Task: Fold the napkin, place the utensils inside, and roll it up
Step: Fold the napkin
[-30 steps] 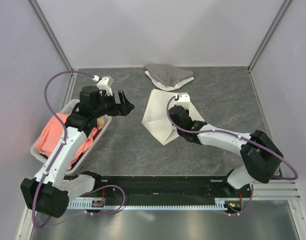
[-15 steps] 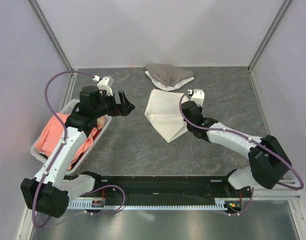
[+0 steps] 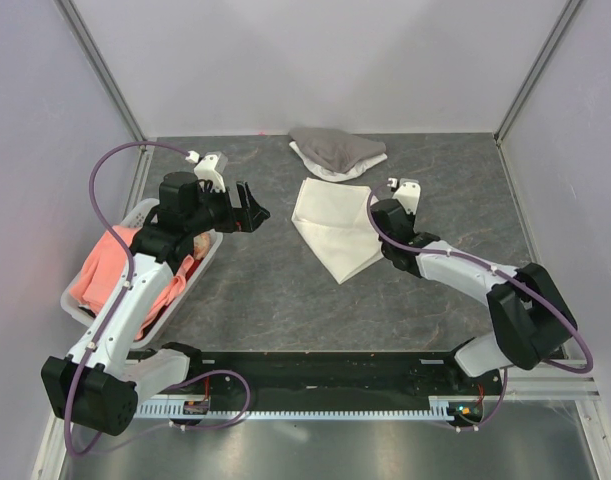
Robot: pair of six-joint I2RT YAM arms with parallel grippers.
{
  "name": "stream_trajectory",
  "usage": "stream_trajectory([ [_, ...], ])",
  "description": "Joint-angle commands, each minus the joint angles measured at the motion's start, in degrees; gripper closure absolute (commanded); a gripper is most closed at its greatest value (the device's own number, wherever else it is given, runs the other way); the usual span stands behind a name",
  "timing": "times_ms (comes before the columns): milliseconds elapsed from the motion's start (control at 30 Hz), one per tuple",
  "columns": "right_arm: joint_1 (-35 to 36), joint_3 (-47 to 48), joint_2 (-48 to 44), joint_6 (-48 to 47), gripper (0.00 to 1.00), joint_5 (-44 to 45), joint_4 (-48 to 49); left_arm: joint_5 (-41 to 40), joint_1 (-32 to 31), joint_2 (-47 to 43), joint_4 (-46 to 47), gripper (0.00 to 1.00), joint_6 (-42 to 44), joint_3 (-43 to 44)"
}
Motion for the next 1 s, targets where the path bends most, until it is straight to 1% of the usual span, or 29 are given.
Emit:
stream_trajectory([
  [0,-1.0,-1.2,1.8,0.7,1.0,0.4,1.8,1.3,0.3,0.2,2.0,0.01,-1.5,0.0],
  [133,-2.0,-1.3,3.8,0.0,1.0,-0.4,4.3,1.4,0.3,0.1,2.0,0.01,-1.4,-0.1],
  [533,-5.2,-0.8,7.9,-0.7,1.0,-1.9,5.3,1.5,0.3,0.4,2.0,0.0,-1.5,-0.1],
  [567,-5.8,-0.7,8.1,-0.8,0.97,-2.2,5.3,1.5,0.3,0.4,2.0,0.01,-1.5,-0.1],
  [600,-6.2,-0.6,8.3,-1.0,0.82,-3.3,5.3,1.5,0.3,0.4,2.1,0.01,-1.6,-0.2],
  [667,-7.2,-0.3,7.7,-1.6,0.61,-4.3,5.2,1.6,0.3,0.6,2.1,0.01,-1.6,-0.2],
  [700,-7.7,-0.5,6.5,-1.9,0.47,-5.5,5.3,1.6,0.3,0.7,2.1,0.01,-1.6,-0.2],
  [767,-8.8,-0.7,5.0,-3.1,0.39,-7.0,5.4,1.5,0.3,0.6,2.0,0.01,-1.5,-0.1],
  [800,-9.4,-1.0,3.7,-3.7,0.32,-9.9,5.6,1.5,0.3,0.7,2.1,0.01,-1.6,-0.1],
  [833,-10.0,-1.0,3.1,-4.1,0.29,-11.3,5.8,1.4,0.3,0.7,2.1,0.01,-1.6,-0.2],
  [900,-11.5,-1.2,2.1,-5.3,0.15,-14.9,5.8,1.5,0.3,0.7,2.1,0.01,-1.6,-0.2],
  [933,-12.1,-1.2,2.0,-5.3,0.12,-18.0,5.5,1.6,0.3,0.7,2.0,0.0,-1.7,-0.2],
  [967,-12.9,-1.2,2.1,-5.1,0.11,-19.2,5.1,1.7,0.3,0.8,2.1,0.01,-1.6,-0.2],
])
